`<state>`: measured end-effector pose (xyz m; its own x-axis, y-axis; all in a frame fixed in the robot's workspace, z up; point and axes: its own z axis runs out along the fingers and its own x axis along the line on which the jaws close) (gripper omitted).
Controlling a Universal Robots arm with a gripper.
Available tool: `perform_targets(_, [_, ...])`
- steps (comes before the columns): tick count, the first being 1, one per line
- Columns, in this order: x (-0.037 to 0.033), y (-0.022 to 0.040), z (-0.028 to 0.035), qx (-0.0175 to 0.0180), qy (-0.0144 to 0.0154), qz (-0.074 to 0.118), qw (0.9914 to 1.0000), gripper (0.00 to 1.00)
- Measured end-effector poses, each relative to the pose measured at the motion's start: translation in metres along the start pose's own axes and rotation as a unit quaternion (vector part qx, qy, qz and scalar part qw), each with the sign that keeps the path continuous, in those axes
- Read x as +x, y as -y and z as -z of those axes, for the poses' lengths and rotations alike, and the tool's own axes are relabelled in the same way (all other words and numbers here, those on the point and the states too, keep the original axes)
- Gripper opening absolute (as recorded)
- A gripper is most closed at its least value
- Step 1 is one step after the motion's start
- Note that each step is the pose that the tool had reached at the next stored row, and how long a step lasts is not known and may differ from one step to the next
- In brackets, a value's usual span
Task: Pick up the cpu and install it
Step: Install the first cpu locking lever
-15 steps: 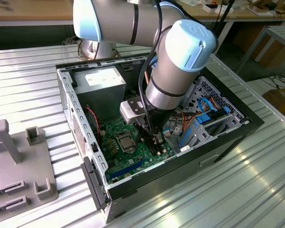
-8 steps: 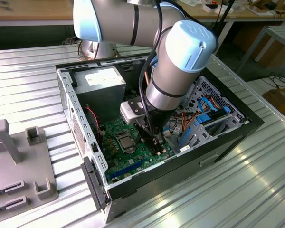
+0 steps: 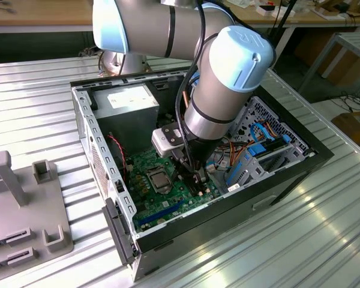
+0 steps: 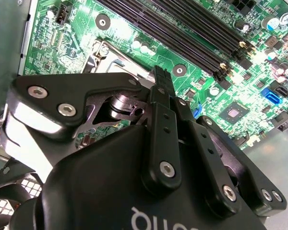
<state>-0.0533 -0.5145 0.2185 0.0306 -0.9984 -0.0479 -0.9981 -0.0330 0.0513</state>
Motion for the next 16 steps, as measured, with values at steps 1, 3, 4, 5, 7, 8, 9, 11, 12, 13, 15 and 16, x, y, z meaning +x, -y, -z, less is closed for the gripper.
perform_targets(1, [0.0001, 0.0, -0.0001, -0.0001, -0.0002, 0.0, 1.0, 0.11])
perform_targets(3, [0.0001, 0.0, -0.0009, 0.0, -0.0006, 0.0, 1.0, 0.11])
perform_targets(4, [0.0002, 0.0001, -0.0016, 0.0, -0.0007, 0.0, 1.0, 0.11])
perform_targets(5, [0.0003, 0.0001, -0.0026, 0.0, -0.0008, 0.0, 1.0, 0.11])
perform_targets(7, [0.0005, 0.0003, -0.0055, 0.0, -0.0007, 0.0, 1.0, 0.11])
perform_targets(8, [0.0005, 0.0003, -0.0068, 0.0, -0.0006, 0.0, 1.0, 0.11])
perform_targets(9, [0.0006, 0.0003, -0.0075, 0.0, -0.0006, 0.0, 1.0, 0.11])
perform_targets(11, [0.0007, 0.0005, -0.0077, -0.0001, -0.0007, 0.0, 1.0, 0.11])
perform_targets(12, [0.0008, 0.001, -0.0077, 0.0, -0.0006, 0.0, 1.0, 0.11])
perform_targets(13, [0.0009, 0.0013, -0.0078, 0.0, -0.0006, 0.0, 1.0, 0.11])
perform_targets(15, [0.001, 0.0018, -0.008, 0.0, -0.0006, 0.0, 1.0, 0.11])
perform_targets(16, [0.0011, 0.0024, -0.0086, 0.0, -0.0006, 0.0, 1.0, 0.11])
